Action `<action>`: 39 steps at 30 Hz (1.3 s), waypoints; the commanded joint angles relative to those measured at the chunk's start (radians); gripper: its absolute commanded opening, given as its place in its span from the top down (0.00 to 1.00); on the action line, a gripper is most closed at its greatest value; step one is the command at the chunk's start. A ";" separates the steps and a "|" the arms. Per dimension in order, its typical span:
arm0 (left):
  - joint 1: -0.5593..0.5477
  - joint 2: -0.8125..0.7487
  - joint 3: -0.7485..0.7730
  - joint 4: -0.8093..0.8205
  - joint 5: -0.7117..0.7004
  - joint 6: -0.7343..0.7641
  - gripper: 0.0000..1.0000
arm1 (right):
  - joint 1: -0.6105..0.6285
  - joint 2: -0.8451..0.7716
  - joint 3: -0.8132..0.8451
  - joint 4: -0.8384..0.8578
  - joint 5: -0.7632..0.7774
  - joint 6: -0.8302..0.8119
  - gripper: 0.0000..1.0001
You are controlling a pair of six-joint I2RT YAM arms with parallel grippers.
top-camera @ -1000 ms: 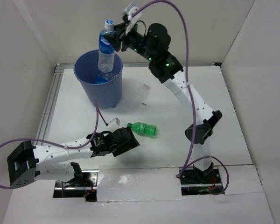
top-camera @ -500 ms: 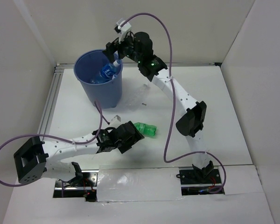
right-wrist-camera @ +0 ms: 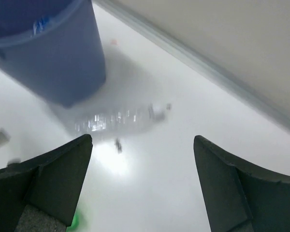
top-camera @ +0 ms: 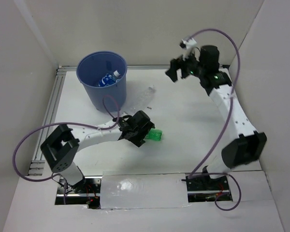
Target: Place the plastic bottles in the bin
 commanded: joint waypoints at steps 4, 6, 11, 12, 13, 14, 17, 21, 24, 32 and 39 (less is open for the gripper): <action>0.020 0.203 0.214 -0.199 0.064 -0.050 0.00 | -0.195 -0.332 -0.377 -0.078 -0.198 -0.038 0.08; 0.029 0.243 0.242 -0.199 0.064 -0.059 0.00 | -0.259 -0.386 -0.463 -0.093 -0.248 -0.038 0.08; 0.038 0.341 0.328 -0.243 0.073 -0.019 0.21 | -0.332 -0.489 -0.574 -0.147 -0.298 -0.093 0.08; 0.038 0.351 0.337 -0.243 0.062 0.010 0.30 | -0.344 -0.500 -0.583 -0.159 -0.311 -0.102 0.08; 0.038 0.342 0.328 -0.243 0.062 0.030 0.50 | -0.370 -0.500 -0.597 -0.171 -0.325 -0.102 0.10; 0.029 0.332 0.319 -0.222 0.053 0.056 0.61 | -0.382 -0.500 -0.597 -0.180 -0.351 -0.116 0.11; 0.029 0.277 0.307 -0.174 0.064 0.282 1.00 | -0.413 -0.491 -0.617 -0.190 -0.394 -0.125 0.23; -0.037 0.155 0.372 -0.127 -0.033 0.563 1.00 | -0.439 -0.439 -0.626 -0.190 -0.416 -0.125 0.46; -0.072 0.027 0.431 -0.014 -0.099 0.856 1.00 | -0.439 -0.382 -0.617 -0.167 -0.416 -0.101 0.24; 0.072 -0.148 0.602 0.149 -0.215 1.184 1.00 | -0.366 -0.250 -0.567 -0.136 -0.388 -0.072 0.02; 0.423 -0.228 0.557 0.137 -0.294 1.072 0.98 | -0.189 -0.124 -0.464 -0.082 -0.206 0.120 0.56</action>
